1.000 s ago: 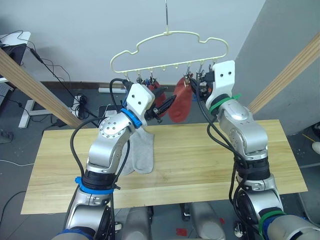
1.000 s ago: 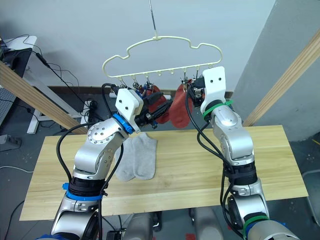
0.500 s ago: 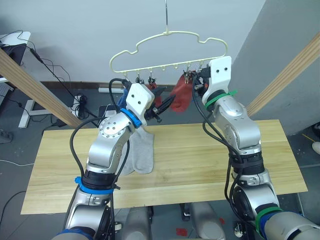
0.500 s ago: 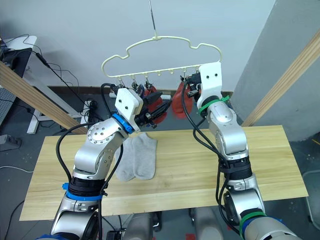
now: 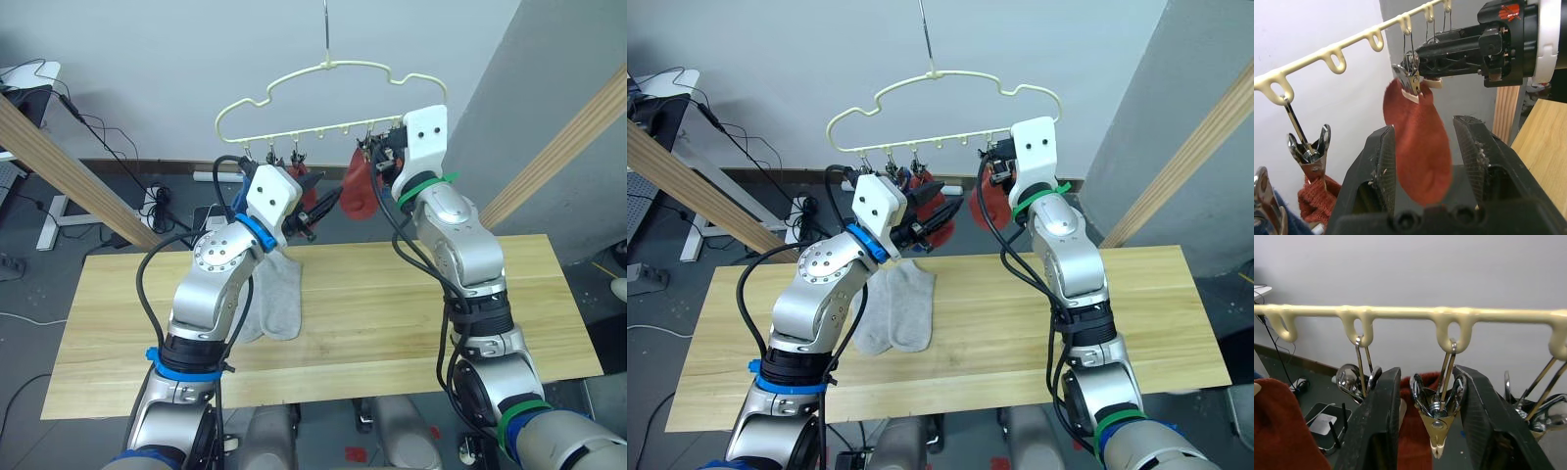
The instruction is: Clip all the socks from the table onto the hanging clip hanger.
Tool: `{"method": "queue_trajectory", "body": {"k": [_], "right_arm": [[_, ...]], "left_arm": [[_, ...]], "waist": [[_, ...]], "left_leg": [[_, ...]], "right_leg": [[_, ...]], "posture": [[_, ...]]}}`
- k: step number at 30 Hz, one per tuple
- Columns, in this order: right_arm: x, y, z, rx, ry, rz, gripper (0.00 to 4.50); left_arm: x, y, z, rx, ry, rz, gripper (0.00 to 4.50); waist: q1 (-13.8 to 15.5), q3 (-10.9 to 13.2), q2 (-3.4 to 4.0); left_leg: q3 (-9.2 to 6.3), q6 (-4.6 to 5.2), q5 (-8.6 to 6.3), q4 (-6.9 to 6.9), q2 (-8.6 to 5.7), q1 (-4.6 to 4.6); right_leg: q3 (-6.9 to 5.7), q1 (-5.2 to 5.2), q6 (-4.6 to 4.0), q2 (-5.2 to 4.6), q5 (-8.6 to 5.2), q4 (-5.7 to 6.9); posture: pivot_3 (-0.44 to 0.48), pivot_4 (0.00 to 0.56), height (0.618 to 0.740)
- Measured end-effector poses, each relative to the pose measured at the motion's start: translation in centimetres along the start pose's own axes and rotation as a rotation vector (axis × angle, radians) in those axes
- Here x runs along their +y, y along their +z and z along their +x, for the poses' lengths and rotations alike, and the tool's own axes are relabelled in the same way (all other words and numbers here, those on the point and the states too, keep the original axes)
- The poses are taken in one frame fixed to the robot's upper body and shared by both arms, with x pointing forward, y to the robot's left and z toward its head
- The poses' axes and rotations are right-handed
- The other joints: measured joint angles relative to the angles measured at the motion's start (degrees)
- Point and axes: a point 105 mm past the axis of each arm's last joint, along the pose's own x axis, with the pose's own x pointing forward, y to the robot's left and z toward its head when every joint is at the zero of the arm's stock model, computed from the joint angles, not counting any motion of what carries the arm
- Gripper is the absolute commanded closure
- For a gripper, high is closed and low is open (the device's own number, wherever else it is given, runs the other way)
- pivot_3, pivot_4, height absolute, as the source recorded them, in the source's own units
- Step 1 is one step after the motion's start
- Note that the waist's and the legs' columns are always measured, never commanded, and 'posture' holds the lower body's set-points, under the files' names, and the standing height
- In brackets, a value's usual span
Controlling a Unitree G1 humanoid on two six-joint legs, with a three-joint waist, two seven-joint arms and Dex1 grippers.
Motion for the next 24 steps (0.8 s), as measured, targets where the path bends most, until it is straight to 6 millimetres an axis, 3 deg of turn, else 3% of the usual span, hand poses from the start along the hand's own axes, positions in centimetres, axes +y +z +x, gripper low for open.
{"method": "queue_trajectory", "body": {"k": [13,20,24], "right_arm": [[0.3,0.4,0.4,-0.016,0.015,0.017,2.76],[0.6,0.6,0.6,-0.024,0.024,0.040,4.32],[0.3,0.8,0.6,-0.030,0.016,0.049,4.33]], "left_arm": [[0.0,-0.5,-0.3,0.015,0.006,-0.009,2.39],[-0.3,-1.8,-1.4,0.053,0.035,-0.009,2.39],[-0.9,-3.0,-2.7,0.102,0.086,0.013,2.39]], "waist": [[0.0,0.0,0.00],[-0.1,0.0,0.00],[0.0,0.0,0.00]], "left_leg": [[0.00,0.00,0.00,0.00,0.00,0.00],[0.01,0.00,0.00,-0.01,0.02,0.01],[0.00,0.02,-0.01,-0.01,0.02,0.00]], "right_leg": [[0.00,0.00,0.00,0.00,0.00,0.00],[0.01,-0.01,0.00,0.00,0.00,0.00],[0.00,0.00,0.00,-0.01,0.00,0.00]], "posture": [[-0.138,0.321,0.740],[-0.137,0.321,0.740],[-0.134,0.322,0.740]]}}
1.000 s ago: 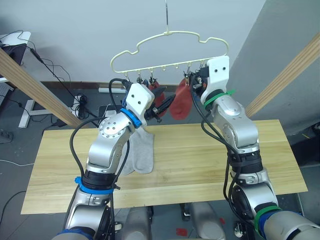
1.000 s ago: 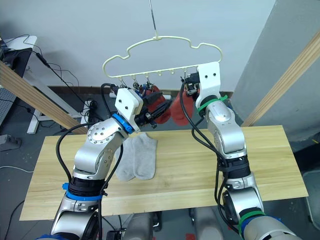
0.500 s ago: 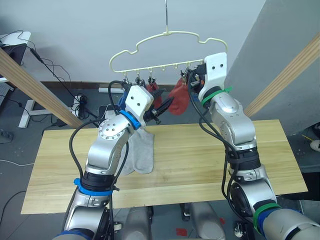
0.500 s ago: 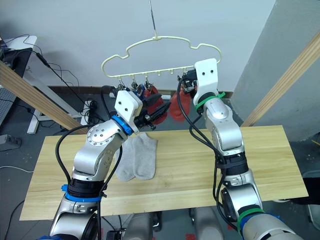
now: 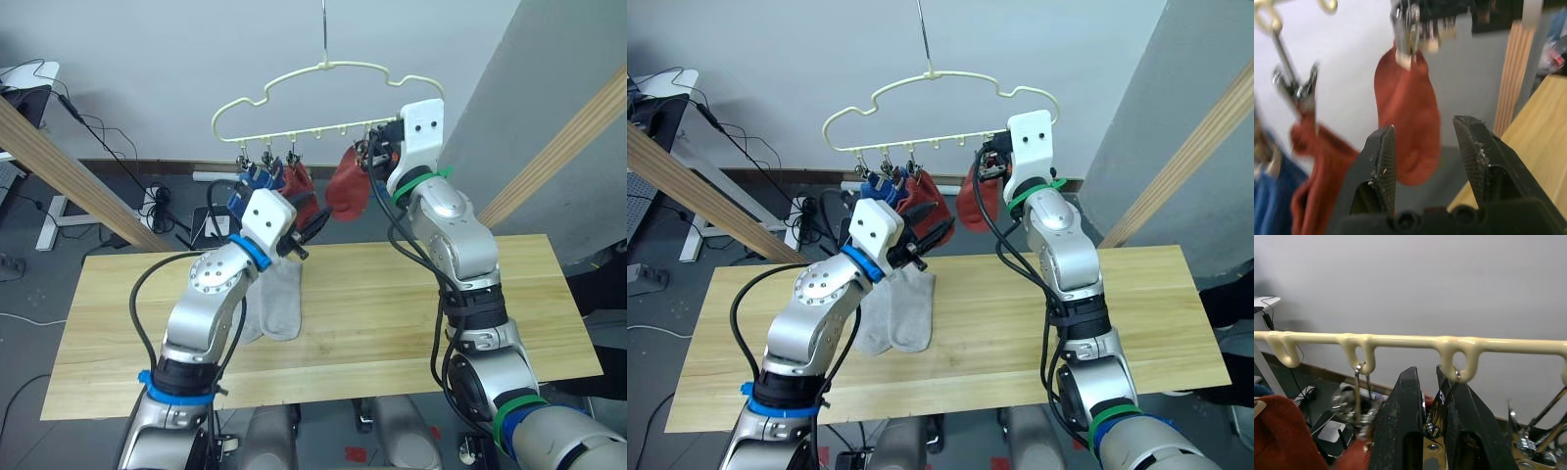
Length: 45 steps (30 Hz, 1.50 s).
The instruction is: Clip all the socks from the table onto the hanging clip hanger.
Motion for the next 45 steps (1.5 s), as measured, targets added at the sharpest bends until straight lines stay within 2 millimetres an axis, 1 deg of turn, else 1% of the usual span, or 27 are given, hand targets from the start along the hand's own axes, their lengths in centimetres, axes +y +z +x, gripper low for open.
{"method": "queue_trajectory", "body": {"k": [3,4,5,7,9,11,14,16,20,24,27,28,29,30,33,35,36,40,41,43,45], "right_arm": [[0.0,0.0,0.0,-0.001,0.002,0.004,4.33],[0.0,0.0,0.0,-0.001,0.004,0.005,4.33],[0.0,0.0,0.0,-0.001,0.004,0.005,4.33],[0.0,0.0,0.0,-0.002,0.005,0.007,4.33],[-0.1,0.1,0.0,-0.003,0.005,0.009,4.33],[-0.1,0.1,0.0,-0.004,0.007,0.009,4.33],[-0.1,0.1,0.0,-0.003,0.009,0.011,4.33],[-0.1,0.0,0.0,0.000,0.011,0.013,4.33],[-0.1,-0.1,0.0,0.007,0.017,0.022,4.33],[-0.1,-0.1,0.0,0.011,0.019,0.030,4.33],[0.0,-0.2,0.0,0.018,0.021,0.034,4.33],[0.0,-0.3,0.0,0.021,0.021,0.035,4.33],[0.0,-0.3,0.0,0.022,0.021,0.036,4.33],[0.0,-0.3,0.0,0.023,0.021,0.037,4.33],[0.1,-0.3,0.0,0.023,0.023,0.043,4.33],[0.1,-0.3,0.0,0.023,0.023,0.047,4.33],[0.1,-0.3,0.0,0.023,0.022,0.047,4.33],[0.1,-0.3,0.0,0.023,0.021,0.048,4.33],[0.1,-0.3,0.0,0.023,0.021,0.048,4.33],[0.0,-0.3,0.0,0.023,0.020,0.048,4.33],[0.0,-0.3,0.0,0.022,0.019,0.048,4.33]], "left_arm": [[0.0,-0.9,-0.6,0.040,0.051,0.020,2.39],[0.2,-1.3,-0.9,0.057,0.076,0.024,2.04],[0.3,-1.6,-1.1,0.075,0.096,0.022,1.88],[0.5,-2.8,-1.6,0.122,0.136,0.012,1.29],[0.7,-4.5,-2.0,0.179,0.198,-0.014,0.62],[0.7,-7.2,-2.5,0.266,0.257,-0.077,0.01],[0.7,-9.9,-2.6,0.350,0.316,-0.128,0.00],[0.9,-11.1,-2.3,0.387,0.346,-0.141,0.00],[1.4,-12.7,-1.8,0.441,0.370,-0.119,0.00],[0.8,-14.3,-1.4,0.506,0.341,-0.100,0.00],[0.5,-14.3,-1.1,0.505,0.326,-0.078,0.61],[0.5,-14.3,-1.1,0.507,0.325,-0.075,0.89],[0.5,-14.4,-1.2,0.508,0.325,-0.074,1.25],[0.6,-14.4,-1.2,0.510,0.326,-0.072,1.50],[0.8,-14.5,-1.4,0.513,0.332,-0.070,2.50],[0.8,-14.5,-1.6,0.515,0.332,-0.068,3.04],[0.9,-14.5,-1.7,0.515,0.333,-0.065,3.40],[0.9,-14.4,-2.1,0.501,0.334,-0.073,4.49],[0.8,-14.4,-2.1,0.492,0.332,-0.079,4.50],[0.0,-13.7,-1.6,0.441,0.293,-0.105,4.50],[-1.8,-11.2,0.0,0.309,0.201,-0.136,4.50]], "waist": [[0.0,0.0,0.00],[0.0,0.0,0.00],[0.0,0.0,0.00],[0.0,0.0,0.00],[0.0,0.0,0.00],[0.0,0.0,0.00],[0.0,0.0,0.00],[0.0,0.0,0.00],[0.0,0.0,0.00],[0.0,0.0,0.00],[0.0,0.0,0.00],[0.0,0.0,0.00],[-0.1,0.0,0.00],[-0.1,0.0,0.00],[-0.1,0.0,0.00],[-0.1,0.0,0.00],[-0.1,0.0,0.00],[0.0,0.0,0.00],[0.0,0.0,0.00],[0.0,0.0,0.00],[0.1,0.0,0.00]], "left_leg": [[0.00,0.01,0.00,0.01,-0.01,0.01],[-0.01,0.01,-0.01,0.01,0.00,0.02],[-0.01,0.01,-0.01,0.01,0.00,0.02],[-0.01,0.01,-0.01,0.00,0.00,0.03],[0.00,0.02,-0.01,0.00,0.00,0.03],[0.00,0.03,-0.01,0.01,-0.01,0.02],[-0.01,0.03,-0.01,0.01,-0.01,0.02],[-0.02,0.03,-0.02,0.01,-0.01,0.02],[0.00,0.03,-0.02,0.01,-0.01,0.02],[0.02,0.03,-0.02,-0.01,0.00,0.01],[0.02,0.03,-0.02,-0.01,0.00,0.03],[0.02,0.03,-0.02,-0.01,0.01,0.04],[0.02,0.03,-0.02,0.00,0.01,0.05],[0.02,0.03,-0.02,0.00,0.01,0.07],[0.02,0.03,-0.01,-0.01,0.02,0.10],[0.02,0.03,-0.01,-0.01,0.02,0.09],[0.03,0.03,-0.02,-0.01,0.02,0.09],[0.03,0.03,-0.02,-0.02,0.02,0.07],[0.03,0.03,-0.02,-0.02,0.02,0.07],[0.03,0.03,-0.02,-0.02,0.01,0.04],[0.02,0.02,-0.01,-0.02,0.01,0.00]], "right_leg": [[0.00,0.00,0.00,0.00,0.00,0.05],[0.00,0.00,0.00,0.00,0.00,0.06],[0.00,0.00,0.00,0.00,0.00,0.07],[0.00,0.00,0.00,0.00,0.00,0.06],[0.00,0.00,0.00,0.00,0.00,0.05],[0.00,0.00,0.00,0.00,0.00,0.04],[-0.02,0.00,0.00,0.00,0.00,0.05],[-0.02,0.00,0.00,0.00,0.00,0.06],[-0.03,0.00,0.00,0.00,0.00,0.05],[-0.02,0.00,0.00,-0.01,0.00,0.02],[-0.02,0.00,0.00,-0.01,0.00,0.04],[-0.02,0.00,0.00,-0.01,0.00,0.06],[-0.01,0.00,0.00,-0.01,0.01,0.08],[-0.01,0.01,0.00,-0.01,0.01,0.09],[-0.01,0.01,0.00,-0.01,0.00,0.13],[-0.01,0.01,0.00,-0.01,0.00,0.13],[-0.01,0.01,0.00,-0.01,0.00,0.12],[-0.01,0.01,0.00,-0.01,0.00,0.08],[-0.01,0.01,0.00,-0.02,0.00,0.07],[-0.01,0.00,0.00,-0.02,0.00,0.05],[-0.02,0.00,-0.01,-0.03,0.01,0.03]], "posture": [[-0.133,0.322,0.740],[-0.133,0.322,0.740],[-0.134,0.322,0.740],[-0.134,0.324,0.740],[-0.137,0.326,0.740],[-0.142,0.327,0.740],[-0.152,0.333,0.740],[-0.152,0.336,0.740],[-0.157,0.337,0.740],[-0.162,0.339,0.740],[-0.162,0.339,0.740],[-0.162,0.339,0.740],[-0.162,0.340,0.740],[-0.161,0.340,0.740],[-0.160,0.340,0.740],[-0.158,0.340,0.740],[-0.158,0.340,0.740],[-0.162,0.338,0.740],[-0.162,0.338,0.740],[-0.166,0.336,0.740],[-0.166,0.336,0.740]]}}
